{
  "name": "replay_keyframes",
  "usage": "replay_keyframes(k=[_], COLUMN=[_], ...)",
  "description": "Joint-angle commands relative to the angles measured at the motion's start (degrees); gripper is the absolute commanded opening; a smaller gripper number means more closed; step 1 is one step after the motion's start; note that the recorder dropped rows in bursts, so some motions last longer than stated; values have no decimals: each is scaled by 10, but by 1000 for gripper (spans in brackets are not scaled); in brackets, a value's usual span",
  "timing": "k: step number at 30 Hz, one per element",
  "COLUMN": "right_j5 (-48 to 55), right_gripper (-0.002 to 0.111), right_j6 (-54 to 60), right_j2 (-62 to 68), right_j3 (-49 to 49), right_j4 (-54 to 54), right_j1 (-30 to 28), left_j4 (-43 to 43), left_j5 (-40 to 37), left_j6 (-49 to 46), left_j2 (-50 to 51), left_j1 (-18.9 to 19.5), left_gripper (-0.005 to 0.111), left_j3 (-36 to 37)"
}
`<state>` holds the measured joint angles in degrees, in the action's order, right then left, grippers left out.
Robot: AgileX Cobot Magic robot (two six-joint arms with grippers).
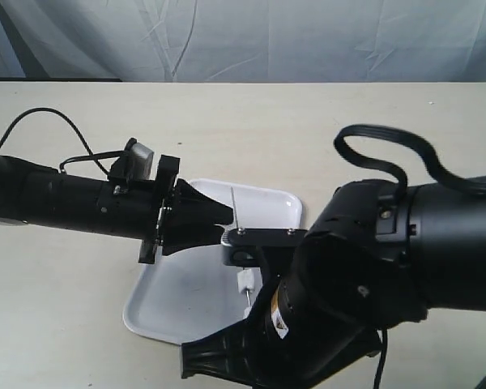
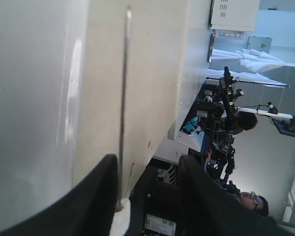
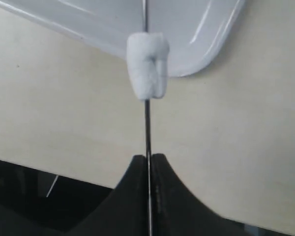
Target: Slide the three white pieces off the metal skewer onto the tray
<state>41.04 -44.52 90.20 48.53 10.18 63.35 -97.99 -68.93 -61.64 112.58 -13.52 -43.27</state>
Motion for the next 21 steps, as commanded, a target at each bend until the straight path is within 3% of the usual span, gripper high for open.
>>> replay_keyframes(k=[1,3,7,11,21], right_j5=[-35,-74,-56,-57,-110], right_gripper=[-1,-1,-1,-1,-1], right_j6=[-2,-8,-20,11,45], right_j2=[19,26,34,33,33], right_j3=[-3,-3,-3,-3,-2], right_j4=[-25,-41,-56,-18,30], right_j1=[0,0,-45,-74,-81], left_j4=[12,18,17,22,21], left_j5=[-10,-10,-10,-10,-10], left_j6=[0,0,0,0,0], left_j2=[1,1,1,1,1], left_j1=[-4,-4,-4,-4,-18], left_gripper=[39,39,39,39,39], left_j3=[2,5,6,6,6])
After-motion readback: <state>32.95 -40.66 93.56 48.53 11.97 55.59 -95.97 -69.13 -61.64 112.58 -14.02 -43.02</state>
